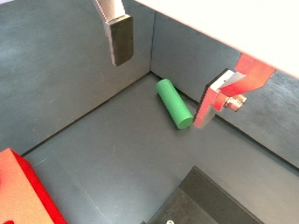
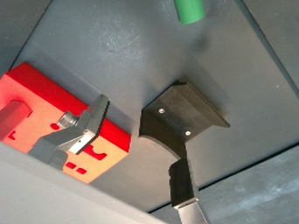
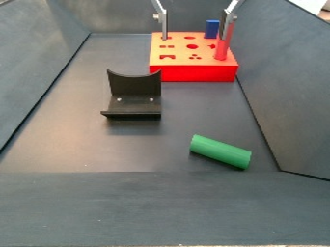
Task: Pick up the round object. Move up. Place the round object on the fixture. Regrasp the round object. Move to above the board. Insert the round object.
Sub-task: Pick up the round object.
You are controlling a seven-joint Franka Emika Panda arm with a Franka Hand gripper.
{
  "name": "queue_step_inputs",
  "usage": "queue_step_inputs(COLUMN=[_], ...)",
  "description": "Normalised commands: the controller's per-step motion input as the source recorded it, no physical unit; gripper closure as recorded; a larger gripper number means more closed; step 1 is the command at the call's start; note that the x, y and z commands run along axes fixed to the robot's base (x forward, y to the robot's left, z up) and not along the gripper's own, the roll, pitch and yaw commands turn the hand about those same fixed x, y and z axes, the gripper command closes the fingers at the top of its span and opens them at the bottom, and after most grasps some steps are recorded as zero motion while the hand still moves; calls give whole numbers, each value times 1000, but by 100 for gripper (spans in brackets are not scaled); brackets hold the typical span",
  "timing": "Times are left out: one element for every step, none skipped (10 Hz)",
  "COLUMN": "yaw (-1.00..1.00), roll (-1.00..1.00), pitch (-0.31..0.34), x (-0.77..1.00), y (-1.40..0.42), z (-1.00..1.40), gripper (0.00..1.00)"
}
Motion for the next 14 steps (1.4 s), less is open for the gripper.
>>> queue_step_inputs(yaw=[0,0,471,520,569,723,757,760,771,757,589,429,354,211], roll=[-36,0,0,0,0,41,57,57,43,0,-111,-184,-221,-247], pitch=[-6,-103,-67,-89,-136,-189,-197,-196,-189,-164,-180,-164,-91,-64], x=[-109,0,89,0,-23,-229,-271,-274,-263,-180,-106,0,237,189], y=[166,0,629,663,597,377,323,320,317,397,646,551,500,369], z=[-26,-94,-671,-969,-1000,-980,-957,-957,-937,-923,-771,-669,-711,-686], gripper=[0,0,0,0,0,0,0,0,0,0,0,0,0,0])
